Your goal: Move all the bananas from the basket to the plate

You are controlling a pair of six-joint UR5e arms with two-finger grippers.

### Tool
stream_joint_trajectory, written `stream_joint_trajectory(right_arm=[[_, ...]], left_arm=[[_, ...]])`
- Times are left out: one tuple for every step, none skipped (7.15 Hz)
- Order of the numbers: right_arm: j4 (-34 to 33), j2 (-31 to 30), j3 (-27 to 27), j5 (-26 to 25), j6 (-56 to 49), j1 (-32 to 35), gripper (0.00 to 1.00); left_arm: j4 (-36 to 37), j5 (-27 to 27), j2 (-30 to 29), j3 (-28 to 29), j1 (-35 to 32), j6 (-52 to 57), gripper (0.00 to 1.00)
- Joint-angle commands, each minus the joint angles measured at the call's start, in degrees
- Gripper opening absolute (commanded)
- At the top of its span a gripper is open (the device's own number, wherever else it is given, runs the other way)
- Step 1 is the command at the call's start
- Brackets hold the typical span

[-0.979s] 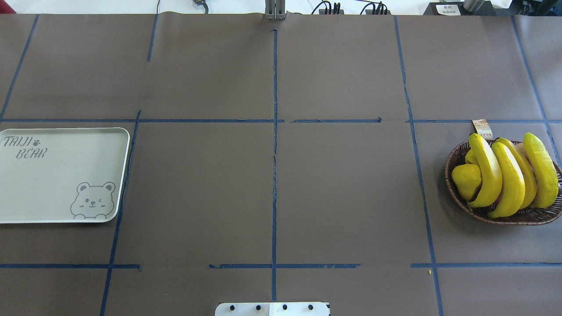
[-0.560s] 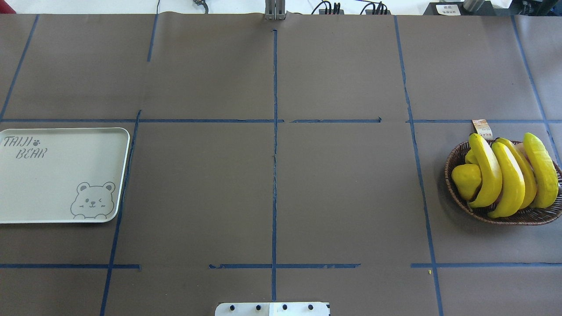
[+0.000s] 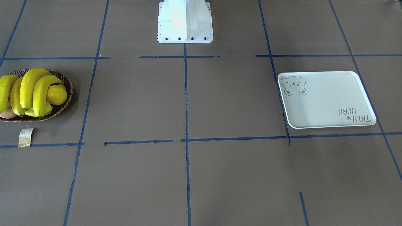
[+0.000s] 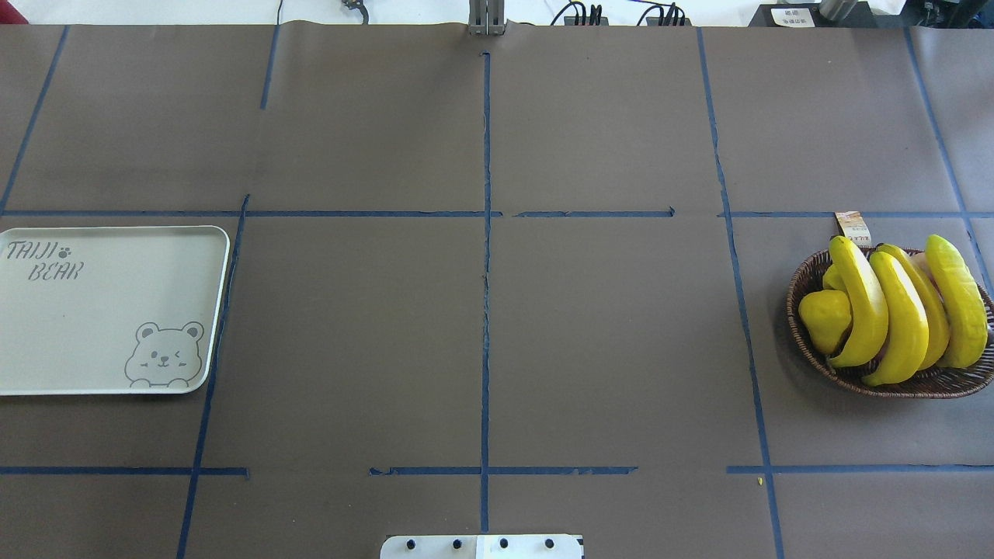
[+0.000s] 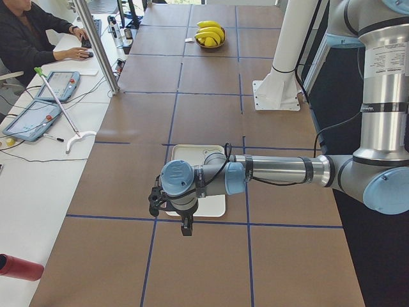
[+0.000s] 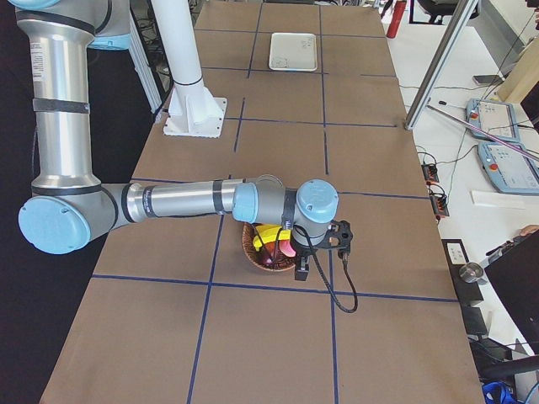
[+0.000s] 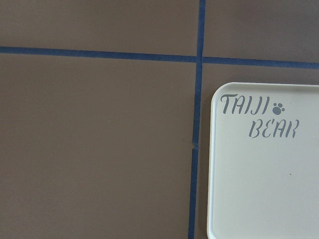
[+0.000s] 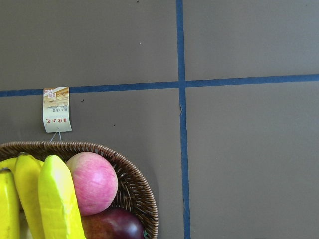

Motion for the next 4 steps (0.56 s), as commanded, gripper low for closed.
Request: stream_joint_trajectory(right_arm=[[0.0,-0.1,0.0,-0.3,0.0,0.0,1.0],[0.1,-0.1,0.1,-0.2,0.0,0.0,1.0],[0.1,-0.2,0.1,0.0,0.1,0.0,1.0],[0.3,0.1,0.2,-0.1,0.0,-0.1,1.0]], left_arm=[[0.0,0.0,0.1,0.0,0.0,0.0,1.0],[0.0,0.0,0.1,0.0,0.0,0.0,1.0],[0.0,0.0,0.1,0.0,0.1,-0.1,1.0],[0.0,0.0,0.1,0.0,0.1,-0.1,1.0]])
